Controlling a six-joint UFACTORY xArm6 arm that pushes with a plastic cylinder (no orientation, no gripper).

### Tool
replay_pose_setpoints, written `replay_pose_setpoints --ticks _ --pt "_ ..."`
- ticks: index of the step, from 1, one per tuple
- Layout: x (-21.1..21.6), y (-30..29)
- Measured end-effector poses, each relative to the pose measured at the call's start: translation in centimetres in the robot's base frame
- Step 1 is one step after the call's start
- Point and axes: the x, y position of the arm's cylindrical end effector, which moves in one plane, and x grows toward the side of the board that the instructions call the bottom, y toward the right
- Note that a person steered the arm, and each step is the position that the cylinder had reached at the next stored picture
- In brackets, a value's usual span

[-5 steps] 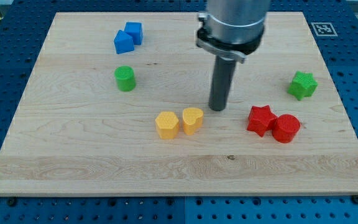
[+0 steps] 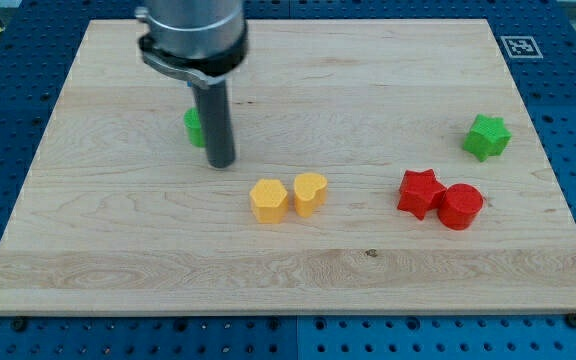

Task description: Slide the green circle upwards of the board

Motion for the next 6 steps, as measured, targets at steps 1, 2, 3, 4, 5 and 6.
replay_pose_setpoints --ticks 1,2,3,4,5,6 --pt "-0.5 -3.2" --pt "-0.6 -4.6" --pt "-2.1 -4.3" --pt "-2.9 -3.0" --pt "-3.5 -1.6" --pt "-4.8 -2.5"
